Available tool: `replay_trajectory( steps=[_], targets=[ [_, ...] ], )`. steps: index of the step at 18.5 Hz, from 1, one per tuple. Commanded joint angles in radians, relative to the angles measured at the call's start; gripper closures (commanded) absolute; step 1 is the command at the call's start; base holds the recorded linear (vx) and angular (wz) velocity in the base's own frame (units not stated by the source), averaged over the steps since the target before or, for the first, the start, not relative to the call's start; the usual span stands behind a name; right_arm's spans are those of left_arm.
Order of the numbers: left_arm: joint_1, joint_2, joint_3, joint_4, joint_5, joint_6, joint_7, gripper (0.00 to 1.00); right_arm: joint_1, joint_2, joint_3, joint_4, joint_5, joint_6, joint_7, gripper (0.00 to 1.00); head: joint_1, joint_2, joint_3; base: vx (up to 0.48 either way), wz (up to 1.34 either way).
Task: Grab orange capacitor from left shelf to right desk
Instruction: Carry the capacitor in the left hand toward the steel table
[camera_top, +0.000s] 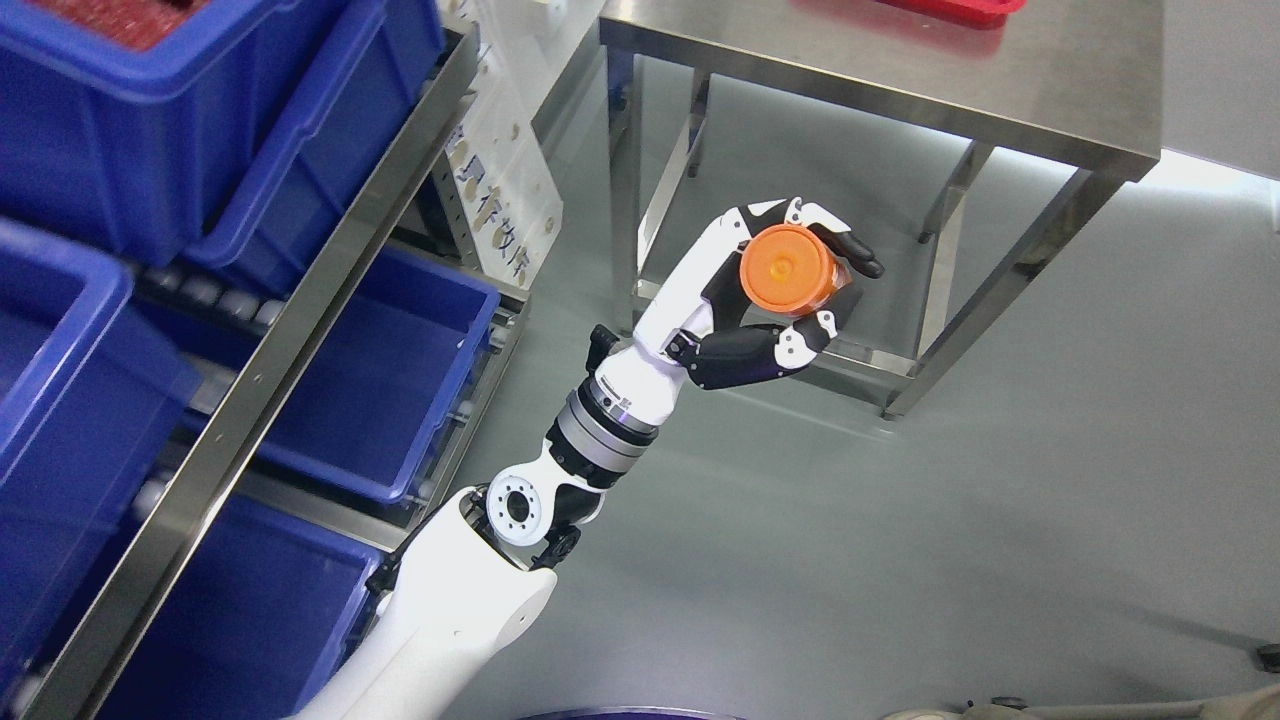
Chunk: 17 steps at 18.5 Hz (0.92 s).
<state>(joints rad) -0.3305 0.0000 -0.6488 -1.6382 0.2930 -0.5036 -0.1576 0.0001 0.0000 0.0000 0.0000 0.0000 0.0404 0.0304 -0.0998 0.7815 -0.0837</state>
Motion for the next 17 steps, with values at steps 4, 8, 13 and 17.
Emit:
replay_trajectory(
  steps=[4, 8, 13, 17],
  targets=[
    [-0.007, 0.017, -0.005, 0.008, 0.0, 0.003, 0.0, 0.96, 0.034, -0.017, -0.012, -0.023, 0.0, -0.001, 0.0, 0.0, 0.0, 0.0, 0.0, 0.363, -0.41],
    [-0.024, 0.017, 0.001, 0.023, -0.002, 0.031, 0.001, 0.96, 0.034, -0.017, -0.011, -0.023, 0.0, -0.001, 0.0, 0.0, 0.0, 0.0, 0.0, 0.359, -0.3],
    [-0.181, 0.017, 0.004, 0.13, -0.003, 0.095, 0.012, 0.96, 0.034, -0.017, -0.012, -0.023, 0.0, -0.001, 0.0, 0.0, 0.0, 0.0, 0.0, 0.362, -0.16],
    [-0.372, 0.017, 0.021, 0.323, -0.006, 0.255, 0.023, 0.95, 0.034, -0.017, -0.012, -0.023, 0.0, -0.001, 0.0, 0.0, 0.0, 0.0, 0.0, 0.318, -0.05]
  ],
)
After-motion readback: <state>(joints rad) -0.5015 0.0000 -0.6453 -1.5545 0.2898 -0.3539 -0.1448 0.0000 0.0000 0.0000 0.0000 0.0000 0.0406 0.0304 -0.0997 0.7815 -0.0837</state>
